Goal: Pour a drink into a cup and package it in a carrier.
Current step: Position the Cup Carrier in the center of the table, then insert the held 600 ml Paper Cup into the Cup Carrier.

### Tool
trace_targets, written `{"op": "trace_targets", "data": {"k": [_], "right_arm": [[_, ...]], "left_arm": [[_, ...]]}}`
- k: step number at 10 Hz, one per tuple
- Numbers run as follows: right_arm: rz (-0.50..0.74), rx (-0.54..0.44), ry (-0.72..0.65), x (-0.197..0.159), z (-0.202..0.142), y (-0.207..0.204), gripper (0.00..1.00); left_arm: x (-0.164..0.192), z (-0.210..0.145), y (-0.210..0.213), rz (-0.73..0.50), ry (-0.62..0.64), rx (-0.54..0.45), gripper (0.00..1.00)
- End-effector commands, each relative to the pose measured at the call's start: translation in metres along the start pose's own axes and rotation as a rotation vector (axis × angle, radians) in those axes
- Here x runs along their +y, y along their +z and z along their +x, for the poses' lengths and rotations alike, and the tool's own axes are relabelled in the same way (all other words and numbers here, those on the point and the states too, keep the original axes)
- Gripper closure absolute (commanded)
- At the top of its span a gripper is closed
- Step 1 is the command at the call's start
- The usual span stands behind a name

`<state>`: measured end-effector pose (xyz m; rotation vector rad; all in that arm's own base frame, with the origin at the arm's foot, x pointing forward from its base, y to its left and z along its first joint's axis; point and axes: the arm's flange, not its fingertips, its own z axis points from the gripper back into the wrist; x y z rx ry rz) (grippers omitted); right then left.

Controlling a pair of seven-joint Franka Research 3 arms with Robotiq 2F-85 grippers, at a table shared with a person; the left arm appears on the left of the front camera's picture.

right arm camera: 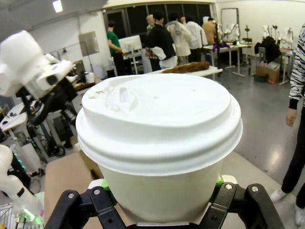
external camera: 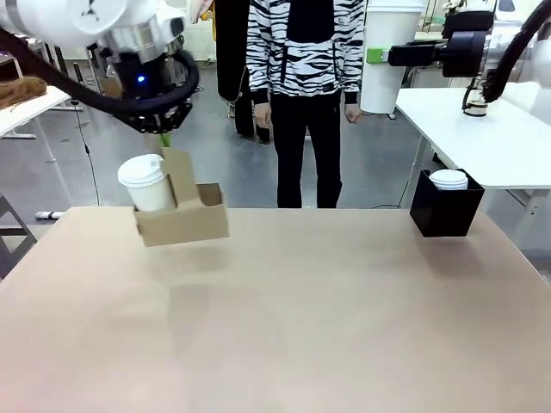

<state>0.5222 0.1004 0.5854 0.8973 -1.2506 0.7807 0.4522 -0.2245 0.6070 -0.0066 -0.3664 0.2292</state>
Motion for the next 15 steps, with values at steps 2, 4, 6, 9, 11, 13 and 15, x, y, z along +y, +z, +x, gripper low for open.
{"op": "trace_targets", "data": {"k": [2, 4, 6, 9, 11, 13, 15], "right_arm": [[-0.010, -0.007, 0.005, 0.000, 0.005, -0.002, 0.20], [-0.010, -0.007, 0.005, 0.000, 0.005, -0.002, 0.20], [-0.010, -0.007, 0.005, 0.000, 0.005, -0.002, 0.20], [-0.010, -0.007, 0.005, 0.000, 0.005, -0.002, 0.20], [-0.010, -0.007, 0.005, 0.000, 0.005, -0.002, 0.20], [-0.010, -0.007, 0.005, 0.000, 0.005, -0.002, 0.20], [-0.010, -0.007, 0.005, 0.000, 0.005, -0.002, 0.20]], "left_arm": [[-0.059, -0.044, 0.004, 0.035, 0.041, 0.027, 0.99], [-0.095, -0.080, -0.014, 0.068, 0.014, 0.038, 0.99], [-0.125, -0.117, -0.038, 0.065, -0.052, 0.051, 0.99], [-0.146, -0.147, -0.055, 0.079, -0.117, 0.063, 0.99], [-0.151, -0.156, -0.064, 0.072, -0.150, 0.084, 0.99], [-0.154, -0.156, -0.059, 0.078, -0.150, 0.102, 0.99], [-0.154, -0.156, -0.059, 0.078, -0.150, 0.102, 0.99]]}}
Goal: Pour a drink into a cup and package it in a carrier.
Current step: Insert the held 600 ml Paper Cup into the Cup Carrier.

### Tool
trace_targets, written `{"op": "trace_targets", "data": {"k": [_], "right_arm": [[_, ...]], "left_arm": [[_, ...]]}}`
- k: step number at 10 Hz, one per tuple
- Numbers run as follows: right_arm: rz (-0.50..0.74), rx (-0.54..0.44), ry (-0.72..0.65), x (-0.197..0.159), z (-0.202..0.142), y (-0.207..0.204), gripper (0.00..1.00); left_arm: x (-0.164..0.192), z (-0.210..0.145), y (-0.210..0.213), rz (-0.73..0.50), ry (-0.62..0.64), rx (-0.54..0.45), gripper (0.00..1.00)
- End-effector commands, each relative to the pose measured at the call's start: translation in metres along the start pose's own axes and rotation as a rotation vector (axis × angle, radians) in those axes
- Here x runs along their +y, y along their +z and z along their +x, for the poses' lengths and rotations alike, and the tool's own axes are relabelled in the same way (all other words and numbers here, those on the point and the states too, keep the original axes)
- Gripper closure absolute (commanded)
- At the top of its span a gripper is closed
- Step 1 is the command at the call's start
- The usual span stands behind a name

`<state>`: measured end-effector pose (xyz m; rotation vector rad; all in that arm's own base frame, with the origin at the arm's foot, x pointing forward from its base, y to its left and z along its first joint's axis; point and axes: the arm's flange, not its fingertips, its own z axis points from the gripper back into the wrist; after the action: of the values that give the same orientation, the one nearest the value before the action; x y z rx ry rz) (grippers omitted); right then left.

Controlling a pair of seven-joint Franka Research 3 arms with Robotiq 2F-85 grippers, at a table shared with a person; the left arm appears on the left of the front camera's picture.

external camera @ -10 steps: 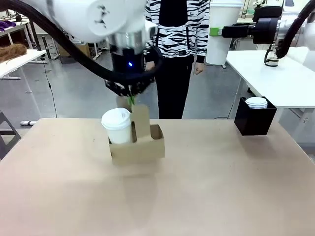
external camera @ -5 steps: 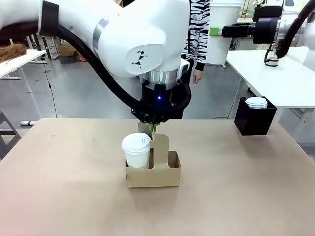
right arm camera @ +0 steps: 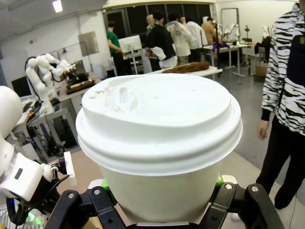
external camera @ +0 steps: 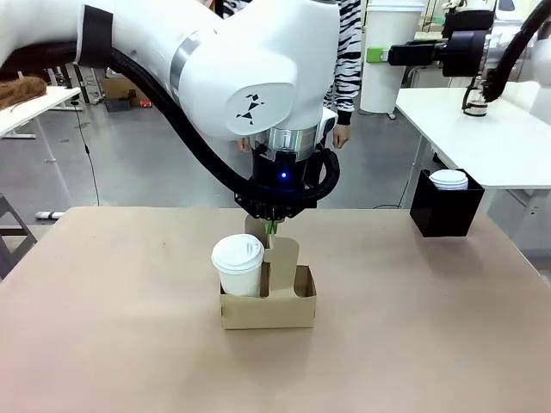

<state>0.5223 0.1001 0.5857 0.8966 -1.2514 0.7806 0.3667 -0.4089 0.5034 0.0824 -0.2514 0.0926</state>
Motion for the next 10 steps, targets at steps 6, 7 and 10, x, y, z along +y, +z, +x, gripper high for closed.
{"op": "trace_targets", "data": {"k": [6, 7, 10], "right_arm": [[0.069, 0.055, -0.060, -0.015, -0.013, -0.013, 0.20], [0.129, 0.107, -0.094, -0.027, -0.029, -0.026, 0.20], [0.351, 0.136, -0.091, -0.022, -0.100, -0.064, 0.20]], "left_arm": [[0.034, -0.008, 0.055, -0.104, -0.083, -0.034, 0.00], [0.047, -0.010, 0.076, -0.116, -0.132, -0.034, 0.00], [0.129, -0.013, 0.126, -0.152, -0.390, -0.041, 0.00]]}}
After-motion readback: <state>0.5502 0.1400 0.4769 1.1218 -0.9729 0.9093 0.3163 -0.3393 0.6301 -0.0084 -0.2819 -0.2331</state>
